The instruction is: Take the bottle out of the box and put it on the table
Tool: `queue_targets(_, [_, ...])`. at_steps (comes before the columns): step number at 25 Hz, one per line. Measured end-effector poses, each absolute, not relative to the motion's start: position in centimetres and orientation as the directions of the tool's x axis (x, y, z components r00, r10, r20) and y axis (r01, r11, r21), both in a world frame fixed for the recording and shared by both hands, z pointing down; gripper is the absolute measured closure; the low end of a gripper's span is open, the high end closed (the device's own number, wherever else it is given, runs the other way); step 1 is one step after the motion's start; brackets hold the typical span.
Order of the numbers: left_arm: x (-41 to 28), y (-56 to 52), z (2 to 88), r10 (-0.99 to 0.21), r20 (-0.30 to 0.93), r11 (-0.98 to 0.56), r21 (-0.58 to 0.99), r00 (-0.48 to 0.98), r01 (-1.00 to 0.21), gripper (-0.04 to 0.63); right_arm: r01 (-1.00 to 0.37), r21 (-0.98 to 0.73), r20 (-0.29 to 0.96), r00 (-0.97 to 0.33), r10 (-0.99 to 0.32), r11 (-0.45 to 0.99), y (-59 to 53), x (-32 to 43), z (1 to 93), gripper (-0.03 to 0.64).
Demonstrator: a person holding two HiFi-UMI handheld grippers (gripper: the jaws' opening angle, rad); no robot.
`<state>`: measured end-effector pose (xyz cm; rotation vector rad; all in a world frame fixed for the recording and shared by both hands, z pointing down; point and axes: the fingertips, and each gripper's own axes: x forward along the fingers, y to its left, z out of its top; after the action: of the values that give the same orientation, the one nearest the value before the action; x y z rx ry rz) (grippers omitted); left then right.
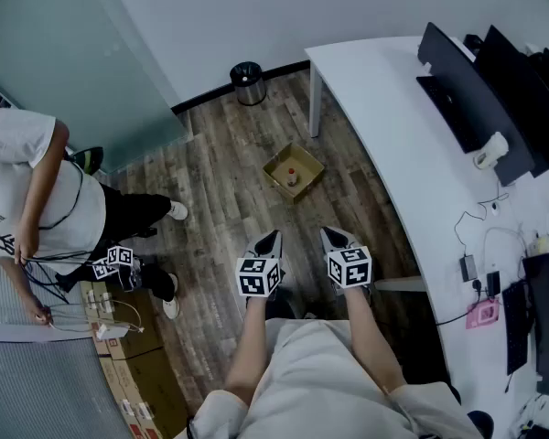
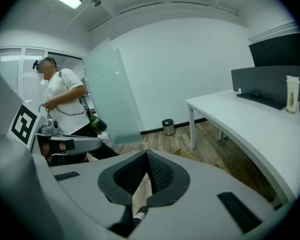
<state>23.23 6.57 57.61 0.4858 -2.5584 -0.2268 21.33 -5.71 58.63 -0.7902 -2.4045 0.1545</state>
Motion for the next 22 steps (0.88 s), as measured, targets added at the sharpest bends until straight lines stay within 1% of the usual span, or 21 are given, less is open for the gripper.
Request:
queue_targets(12, [22.5,7.0,57.6,-0.376,0.474,0.926,0.224,-0.796,-0.304,0.581,0.483,-0.306,0.496,-0.654,0.571,0.82,-5.8,20.4,59.2,0.578])
queue_targets(22, [16.6,8.3,57.9,-0.393,0.483,0.919,0.227,-0.782,-0.322,0.581,0.458,-0.355,0.472,-0.665,0.579,0.815,-6.0,15.3,59.1,0.578])
